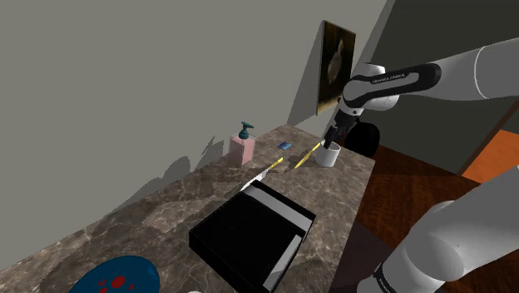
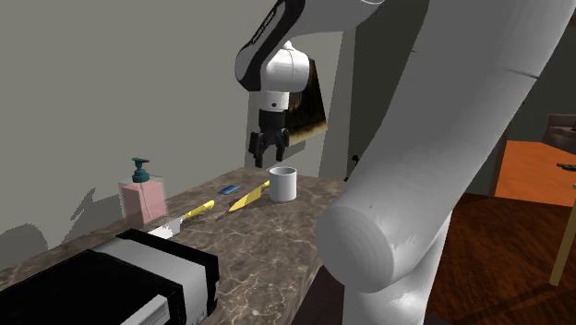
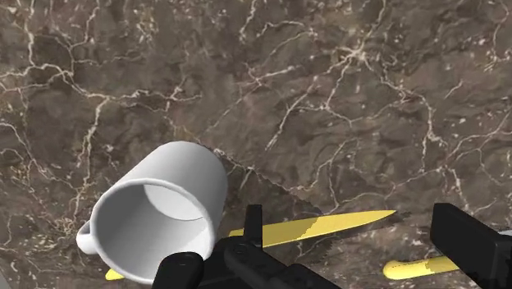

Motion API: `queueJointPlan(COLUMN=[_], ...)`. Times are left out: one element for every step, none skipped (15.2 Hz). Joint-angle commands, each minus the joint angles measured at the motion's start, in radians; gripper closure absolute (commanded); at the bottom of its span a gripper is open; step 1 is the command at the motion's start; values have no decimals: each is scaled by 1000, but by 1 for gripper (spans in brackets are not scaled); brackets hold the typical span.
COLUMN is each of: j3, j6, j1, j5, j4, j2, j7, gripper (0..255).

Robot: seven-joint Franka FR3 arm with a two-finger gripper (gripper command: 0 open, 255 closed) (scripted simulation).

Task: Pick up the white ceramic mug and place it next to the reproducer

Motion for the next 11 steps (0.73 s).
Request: queueJointPlan(j3=[-31, -45, -57, -69, -79, -88, -95, -97, -95, -94, -94], j6=[45, 65, 83, 101, 116, 131, 144, 149, 161, 174, 185], j1=[2, 2, 2, 2, 0, -3, -7, -11, -12, -13, -13], j5=[22, 37, 54, 74, 95, 119, 144, 157, 163, 170, 177], j4=[36, 54, 74, 95, 118, 142, 167, 180, 176, 172, 169], j2=[76, 113, 151, 189, 228, 268, 308, 329, 338, 348, 357], j7=[-53, -79, -107, -135, -164, -194, -224, -239, -244, -249, -254], gripper=[0, 0, 0, 0, 0, 0, 0, 0, 0, 0, 0])
